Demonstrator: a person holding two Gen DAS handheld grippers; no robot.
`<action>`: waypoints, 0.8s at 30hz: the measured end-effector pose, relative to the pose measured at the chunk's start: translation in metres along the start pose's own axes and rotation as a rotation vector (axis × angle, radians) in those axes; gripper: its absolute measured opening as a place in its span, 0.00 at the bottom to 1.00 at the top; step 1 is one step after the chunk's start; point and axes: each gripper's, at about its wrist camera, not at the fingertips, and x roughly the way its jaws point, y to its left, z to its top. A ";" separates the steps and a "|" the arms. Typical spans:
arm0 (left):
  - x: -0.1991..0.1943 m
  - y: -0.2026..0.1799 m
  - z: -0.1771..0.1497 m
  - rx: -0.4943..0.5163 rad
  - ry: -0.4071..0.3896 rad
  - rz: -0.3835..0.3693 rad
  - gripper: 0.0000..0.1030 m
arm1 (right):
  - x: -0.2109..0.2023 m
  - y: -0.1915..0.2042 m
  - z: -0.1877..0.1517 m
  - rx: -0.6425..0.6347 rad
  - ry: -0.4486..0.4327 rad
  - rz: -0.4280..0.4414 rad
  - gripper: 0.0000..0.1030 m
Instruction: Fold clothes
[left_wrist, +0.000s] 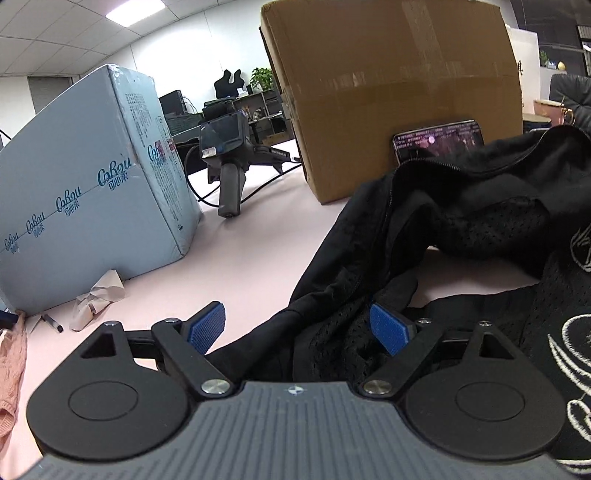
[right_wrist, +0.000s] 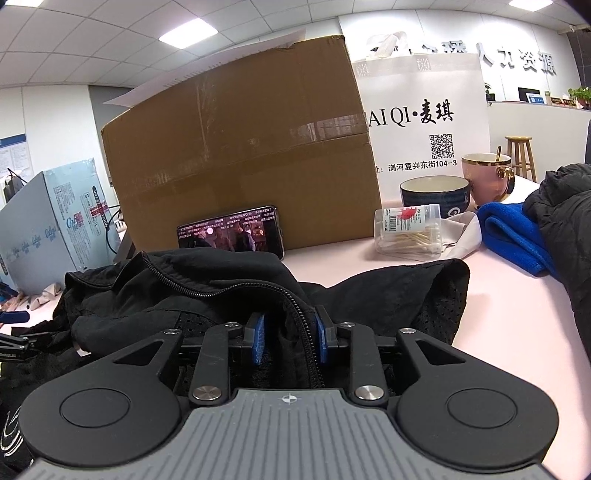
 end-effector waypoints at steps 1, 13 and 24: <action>0.001 0.001 0.001 -0.004 0.000 0.003 0.82 | 0.000 0.000 0.000 0.000 0.000 0.000 0.24; 0.026 0.010 0.010 -0.024 0.045 -0.118 0.31 | 0.000 0.000 -0.001 0.005 0.002 0.002 0.24; -0.024 0.038 0.019 -0.067 -0.144 -0.092 0.14 | -0.033 0.017 0.022 -0.122 -0.166 0.009 0.11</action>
